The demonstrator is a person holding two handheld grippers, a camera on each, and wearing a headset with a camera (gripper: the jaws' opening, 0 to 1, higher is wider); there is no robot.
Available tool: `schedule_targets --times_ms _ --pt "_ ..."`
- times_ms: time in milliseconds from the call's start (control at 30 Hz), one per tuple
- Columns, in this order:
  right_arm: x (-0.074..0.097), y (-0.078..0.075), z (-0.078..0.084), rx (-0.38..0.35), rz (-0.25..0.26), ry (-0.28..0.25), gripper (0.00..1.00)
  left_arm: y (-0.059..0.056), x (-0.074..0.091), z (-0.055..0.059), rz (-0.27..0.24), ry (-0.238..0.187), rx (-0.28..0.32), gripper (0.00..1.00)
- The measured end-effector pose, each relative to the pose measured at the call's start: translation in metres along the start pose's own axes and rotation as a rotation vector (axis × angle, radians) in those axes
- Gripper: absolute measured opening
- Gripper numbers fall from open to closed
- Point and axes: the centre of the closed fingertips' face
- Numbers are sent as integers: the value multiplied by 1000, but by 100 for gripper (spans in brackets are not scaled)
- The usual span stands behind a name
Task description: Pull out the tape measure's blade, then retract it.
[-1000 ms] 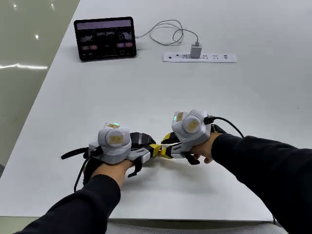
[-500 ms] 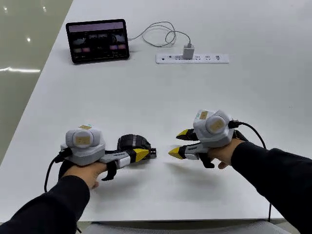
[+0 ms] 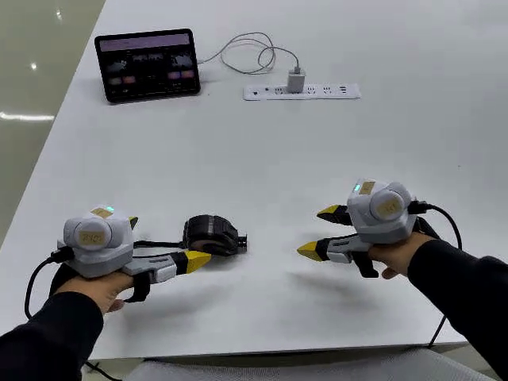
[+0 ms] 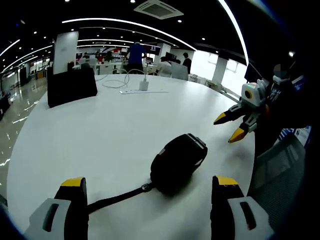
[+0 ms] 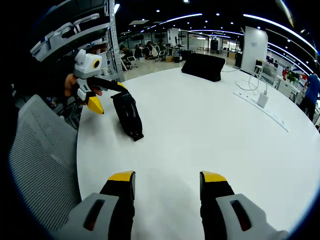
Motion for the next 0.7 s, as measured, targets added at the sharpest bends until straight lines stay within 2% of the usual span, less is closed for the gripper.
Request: schedule_targets --times_ms 67,167,200,233,267,467,533,700 --pt "8 -3 5 -7 15 -7 50 -3 4 1 29 -11 25 100" --pt "19 -5 14 -13 36 -9 54 -5 13 3 36 -16 24 100" --pt "22 -5 16 -11 39 -12 55 -4 14 4 27 -20 11 100" --pt "26 -6 21 -13 48 -14 55 3 17 5 -6 -28 -27 100" --pt "29 -7 23 -14 54 -15 57 4 18 5 -7 -28 -31 100" --pt "51 -10 44 -38 94 -16 61 8 29 12 10 2 44 100" --pt "61 -18 51 -50 133 -23 62 7 31 11 7 -1 41 100" --pt "79 -27 63 -99 170 -46 69 3 36 11 14 -11 31 100"
Point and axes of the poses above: the centre of the closed fingertips' face, and the gripper's own axes: x roughly backward along the fingers, y roughly to its left, z roughly out of its underside, and after that the axes turned 10 degrees about -z, right-handed
